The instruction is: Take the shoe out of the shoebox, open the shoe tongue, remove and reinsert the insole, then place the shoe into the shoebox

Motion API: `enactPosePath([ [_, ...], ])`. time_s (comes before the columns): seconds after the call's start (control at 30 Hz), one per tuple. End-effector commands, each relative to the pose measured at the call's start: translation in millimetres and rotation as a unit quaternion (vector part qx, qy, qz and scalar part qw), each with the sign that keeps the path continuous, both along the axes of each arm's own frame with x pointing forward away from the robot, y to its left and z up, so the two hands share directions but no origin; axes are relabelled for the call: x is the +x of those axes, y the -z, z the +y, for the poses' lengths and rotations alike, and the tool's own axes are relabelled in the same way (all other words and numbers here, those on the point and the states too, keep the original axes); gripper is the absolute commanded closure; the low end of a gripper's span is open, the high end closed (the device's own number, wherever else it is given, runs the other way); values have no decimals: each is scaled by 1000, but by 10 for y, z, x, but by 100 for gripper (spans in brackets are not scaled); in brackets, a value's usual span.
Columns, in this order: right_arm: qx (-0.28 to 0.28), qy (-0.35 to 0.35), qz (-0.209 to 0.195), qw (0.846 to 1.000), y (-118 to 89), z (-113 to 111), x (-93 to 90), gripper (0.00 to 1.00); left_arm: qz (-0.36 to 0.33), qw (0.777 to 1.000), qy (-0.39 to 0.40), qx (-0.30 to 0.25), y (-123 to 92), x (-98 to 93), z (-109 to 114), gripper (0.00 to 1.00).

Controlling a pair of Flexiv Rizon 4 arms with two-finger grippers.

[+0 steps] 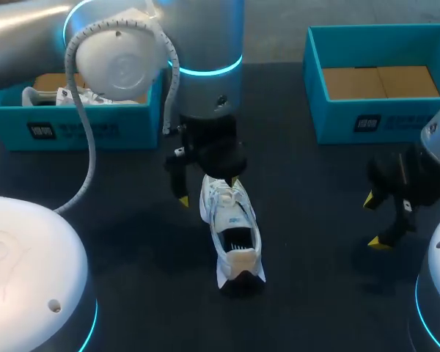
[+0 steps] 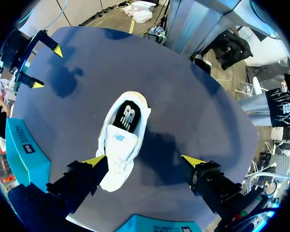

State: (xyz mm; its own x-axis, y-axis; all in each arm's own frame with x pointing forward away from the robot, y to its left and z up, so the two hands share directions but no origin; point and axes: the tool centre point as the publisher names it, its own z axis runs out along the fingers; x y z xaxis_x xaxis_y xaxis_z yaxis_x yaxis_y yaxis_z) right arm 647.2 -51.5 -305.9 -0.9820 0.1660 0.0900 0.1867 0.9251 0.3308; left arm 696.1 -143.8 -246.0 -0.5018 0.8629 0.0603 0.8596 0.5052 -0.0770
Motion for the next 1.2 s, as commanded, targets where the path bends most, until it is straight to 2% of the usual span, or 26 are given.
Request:
enactPosePath([
  [0.03,0,0,-1,1000,-4,-2,-18,0,11,1000,-20,5,55,-36,-6,0],
  [0.13,0,0,-1,1000,-4,-2,-18,0,47,993,-98,34,133,-146,-2,0],
  [0.27,0,0,-1,1000,-4,-2,-18,0,85,972,-205,76,148,-256,53,0],
  [0.47,0,0,-1,1000,-4,-2,-18,0,62,936,-338,78,92,-552,138,0],
  [0.53,0,0,-1,1000,-4,-2,-18,0,59,910,-402,80,92,-617,138,0],
  [0.57,0,0,-1,1000,-4,-2,-18,0,83,899,-421,84,95,-644,145,0],
  [0.63,0,0,-1,1000,-4,-2,-18,0,66,849,-518,83,98,-691,156,0],
  [0.67,0,0,-1,1000,-4,-2,-18,0,61,839,-535,81,69,-720,170,0],
  [0.7,0,0,-1,1000,-4,-2,-18,0,-2,822,-565,73,16,-758,182,0],
  [1.07,0,0,-1,1000,-4,-2,-18,0,-2,822,-565,73,16,-758,182,0],
  [1.1,0,0,-1,1000,-4,-2,-18,0,3,816,-574,69,71,-781,136,0],
  [1.2,0,0,-1,1000,-4,-2,-18,0,0,818,-573,54,178,-850,18,0],
])
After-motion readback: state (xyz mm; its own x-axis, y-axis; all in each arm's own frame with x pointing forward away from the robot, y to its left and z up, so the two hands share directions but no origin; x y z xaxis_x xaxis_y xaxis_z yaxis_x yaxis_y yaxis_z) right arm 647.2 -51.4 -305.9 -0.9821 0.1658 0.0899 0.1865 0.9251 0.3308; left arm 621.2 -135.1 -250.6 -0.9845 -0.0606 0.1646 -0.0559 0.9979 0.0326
